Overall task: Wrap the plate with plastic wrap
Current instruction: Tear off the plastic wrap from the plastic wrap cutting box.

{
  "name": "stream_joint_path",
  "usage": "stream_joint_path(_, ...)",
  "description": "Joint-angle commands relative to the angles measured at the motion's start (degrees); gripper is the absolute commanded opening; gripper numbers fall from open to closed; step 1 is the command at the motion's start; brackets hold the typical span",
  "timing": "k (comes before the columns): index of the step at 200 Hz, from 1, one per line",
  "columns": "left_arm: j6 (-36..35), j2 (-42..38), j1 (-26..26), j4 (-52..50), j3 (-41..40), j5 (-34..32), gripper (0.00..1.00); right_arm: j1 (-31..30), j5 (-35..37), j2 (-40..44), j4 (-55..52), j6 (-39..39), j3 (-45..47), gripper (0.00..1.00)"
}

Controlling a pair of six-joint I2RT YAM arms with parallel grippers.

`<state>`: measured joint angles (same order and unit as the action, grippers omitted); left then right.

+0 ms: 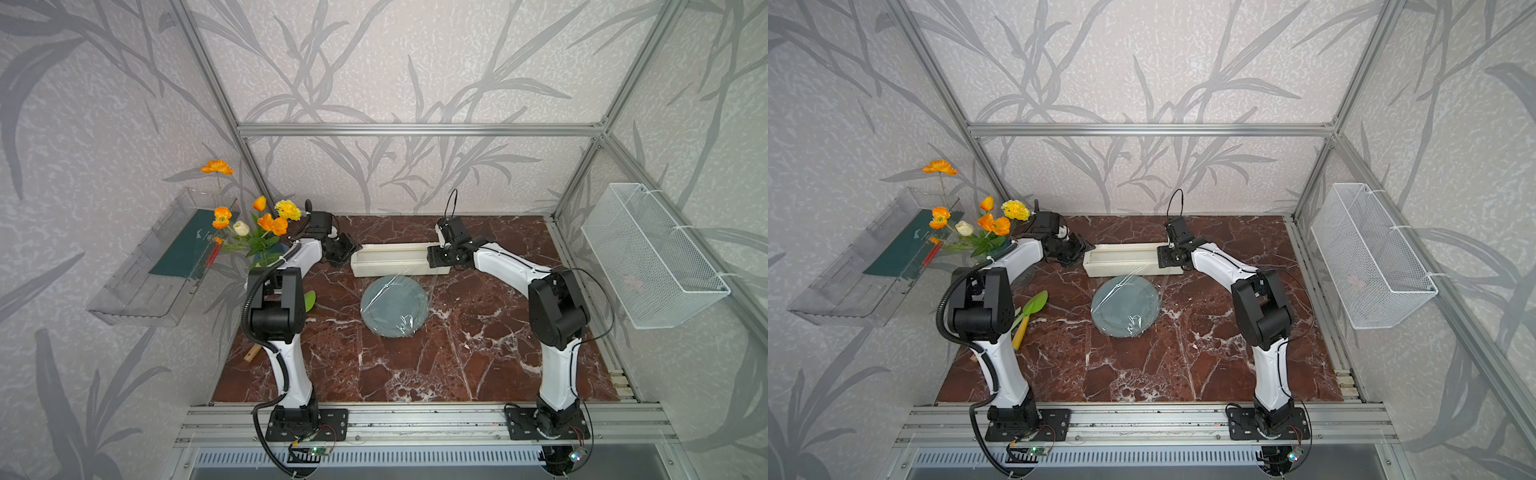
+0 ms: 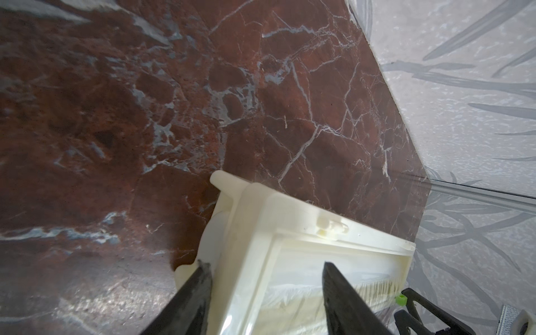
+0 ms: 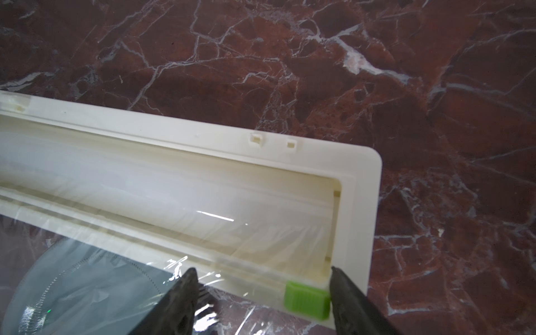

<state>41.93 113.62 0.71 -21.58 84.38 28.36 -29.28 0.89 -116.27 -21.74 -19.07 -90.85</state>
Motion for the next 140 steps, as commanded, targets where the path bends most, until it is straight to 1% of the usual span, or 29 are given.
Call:
stream_joint_path(1,1.3,0.3,1.6,1.8,-0.6,2.1,0.60,-4.1,-4.3,-2.9,0.8,-1.9,-2.6,0.70)
stream_joint_path(70,3.1,-0.1,2.6,3.9,-1.7,2.8,0.58,-8.7,-4.8,-7.5,0.2,-4.2,-8.8,0.69)
stream_joint_path(140,4.9,-0.4,3.7,6.6,-3.2,3.1,0.57,-15.1,-5.7,-17.1,-5.1,-5.9,-25.6,0.68)
